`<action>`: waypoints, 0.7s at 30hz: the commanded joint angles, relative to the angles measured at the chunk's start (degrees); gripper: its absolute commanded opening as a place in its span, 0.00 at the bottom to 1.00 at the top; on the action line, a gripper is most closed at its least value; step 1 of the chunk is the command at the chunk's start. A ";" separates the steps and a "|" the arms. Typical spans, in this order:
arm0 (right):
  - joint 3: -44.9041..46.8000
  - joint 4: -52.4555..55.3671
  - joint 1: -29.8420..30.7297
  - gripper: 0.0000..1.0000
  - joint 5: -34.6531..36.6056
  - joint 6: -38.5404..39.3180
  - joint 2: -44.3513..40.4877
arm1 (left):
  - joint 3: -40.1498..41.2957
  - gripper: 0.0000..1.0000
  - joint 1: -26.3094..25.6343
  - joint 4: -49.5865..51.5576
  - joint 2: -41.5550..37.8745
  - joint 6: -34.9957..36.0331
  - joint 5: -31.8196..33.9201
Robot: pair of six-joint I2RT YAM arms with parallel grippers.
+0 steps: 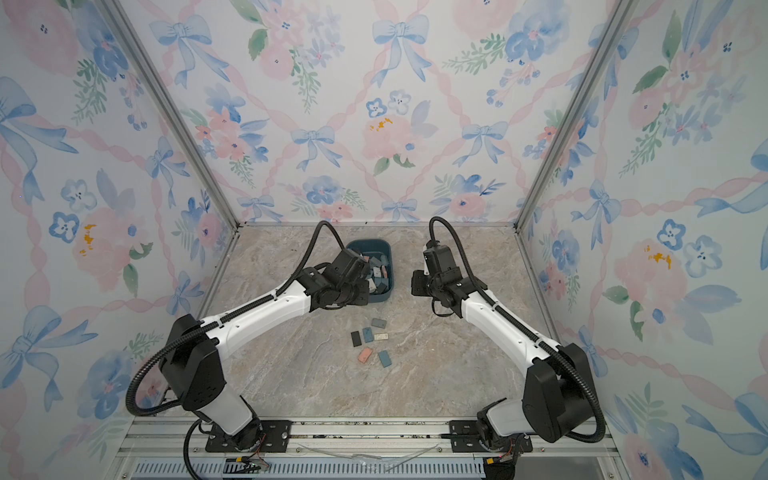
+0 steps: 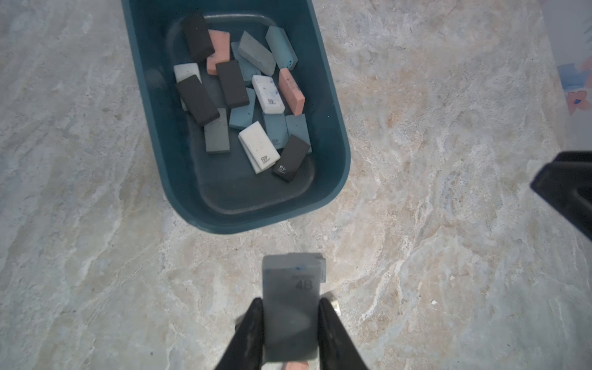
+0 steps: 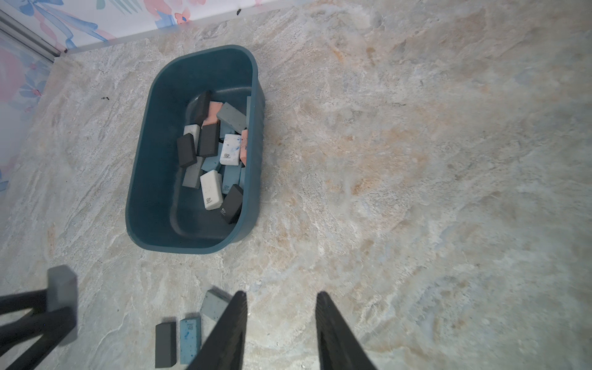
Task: Put the eraser in the storage box
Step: Place the eraser in the storage box.
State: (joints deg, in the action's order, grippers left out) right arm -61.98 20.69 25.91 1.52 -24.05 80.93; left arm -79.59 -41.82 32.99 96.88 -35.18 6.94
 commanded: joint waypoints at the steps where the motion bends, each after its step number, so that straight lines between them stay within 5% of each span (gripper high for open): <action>1: 1.01 -0.13 -0.59 0.39 -0.55 -1.04 -1.80 | -5.76 0.29 2.09 0.54 5.85 4.94 -4.01; 11: 2.59 0.40 -2.15 0.39 -0.28 -1.77 -3.77 | -22.07 0.29 5.61 0.53 22.71 5.68 -7.78; 21: 2.81 0.49 -2.87 0.39 -1.26 -2.63 -3.76 | -29.13 0.28 5.78 0.57 32.16 4.27 -10.14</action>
State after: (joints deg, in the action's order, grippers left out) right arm -59.90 20.75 23.66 0.69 -25.78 78.54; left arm -106.67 -36.23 32.95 127.46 -30.61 -1.85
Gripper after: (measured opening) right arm 0.390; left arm 0.282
